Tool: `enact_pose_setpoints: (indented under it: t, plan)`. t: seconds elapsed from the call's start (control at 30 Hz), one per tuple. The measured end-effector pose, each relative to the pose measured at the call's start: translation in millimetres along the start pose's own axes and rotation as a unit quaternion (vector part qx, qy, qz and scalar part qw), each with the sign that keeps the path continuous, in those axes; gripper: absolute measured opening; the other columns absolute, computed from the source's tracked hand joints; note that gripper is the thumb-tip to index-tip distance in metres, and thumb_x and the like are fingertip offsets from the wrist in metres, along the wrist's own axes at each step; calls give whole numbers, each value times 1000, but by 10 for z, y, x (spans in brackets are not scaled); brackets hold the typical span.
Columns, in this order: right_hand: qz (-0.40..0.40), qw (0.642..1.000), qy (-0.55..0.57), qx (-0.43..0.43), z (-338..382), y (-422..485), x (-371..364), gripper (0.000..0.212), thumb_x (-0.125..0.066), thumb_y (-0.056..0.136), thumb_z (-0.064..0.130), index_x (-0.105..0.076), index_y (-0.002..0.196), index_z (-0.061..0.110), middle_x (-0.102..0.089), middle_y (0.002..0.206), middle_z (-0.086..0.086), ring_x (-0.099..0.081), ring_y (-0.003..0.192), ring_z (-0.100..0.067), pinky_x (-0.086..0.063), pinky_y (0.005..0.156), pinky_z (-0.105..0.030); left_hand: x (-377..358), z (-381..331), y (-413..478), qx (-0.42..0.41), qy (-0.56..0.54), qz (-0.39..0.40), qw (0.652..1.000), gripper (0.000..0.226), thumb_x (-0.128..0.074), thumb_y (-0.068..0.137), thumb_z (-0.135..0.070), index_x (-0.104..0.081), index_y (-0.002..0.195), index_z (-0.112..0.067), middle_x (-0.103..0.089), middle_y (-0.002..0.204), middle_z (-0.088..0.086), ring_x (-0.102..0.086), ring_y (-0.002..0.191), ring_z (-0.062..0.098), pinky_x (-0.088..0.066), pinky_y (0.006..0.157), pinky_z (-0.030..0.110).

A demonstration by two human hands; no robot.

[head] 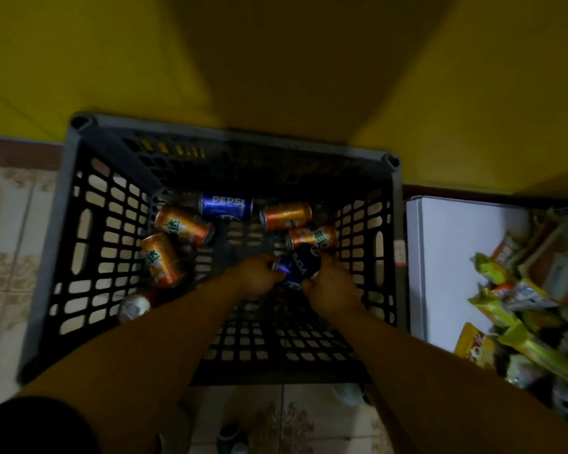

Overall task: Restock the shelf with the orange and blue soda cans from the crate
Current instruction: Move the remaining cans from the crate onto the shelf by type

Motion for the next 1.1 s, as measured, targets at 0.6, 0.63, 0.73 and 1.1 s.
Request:
enact_pose_setpoints:
  t: [0.6,0.63,0.73,1.1]
  plan:
    - [-107,910,362,171,851,-2287,1380,78,-77,77,33,-33,141,38,-53,130,10,-59,107,-3,-53,90,-26,285,-1163,-2387,-189,-376,16,907,36,-57,91,-10,-52,126,-18,-68,107,10,-68,90,26,-57,67,41]
    - [-109,902,380,174,859,-2428,1499,76,-77,77,29,-35,140,38,-55,128,9,-61,105,-4,-54,89,-28,283,-1273,-2559,-206,-361,15,909,39,-57,90,-9,-51,127,-19,-67,108,10,-67,91,26,-57,68,41]
    - [-153,885,395,193,843,-2868,1928,71,-74,79,17,-39,140,33,-57,122,11,-61,99,1,-53,78,-18,229,-1614,-3087,-255,-328,18,910,49,-58,89,-7,-43,131,-29,-62,115,11,-63,96,32,-55,73,47]
    - [-295,796,488,203,201,-4482,3169,54,-63,92,28,-46,141,15,-60,126,-5,-61,111,-20,-52,92,-37,-748,-2668,-4739,-405,-196,104,887,25,-61,85,-5,-54,104,-20,-64,96,5,-62,86,21,-54,73,40]
Point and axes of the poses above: each hand's wrist, its own y-axis towards the middle knuckle, its own x-axis out of the back of the hand, z = x × y, the point moved 10 cm from there along y, towards the middle knuckle
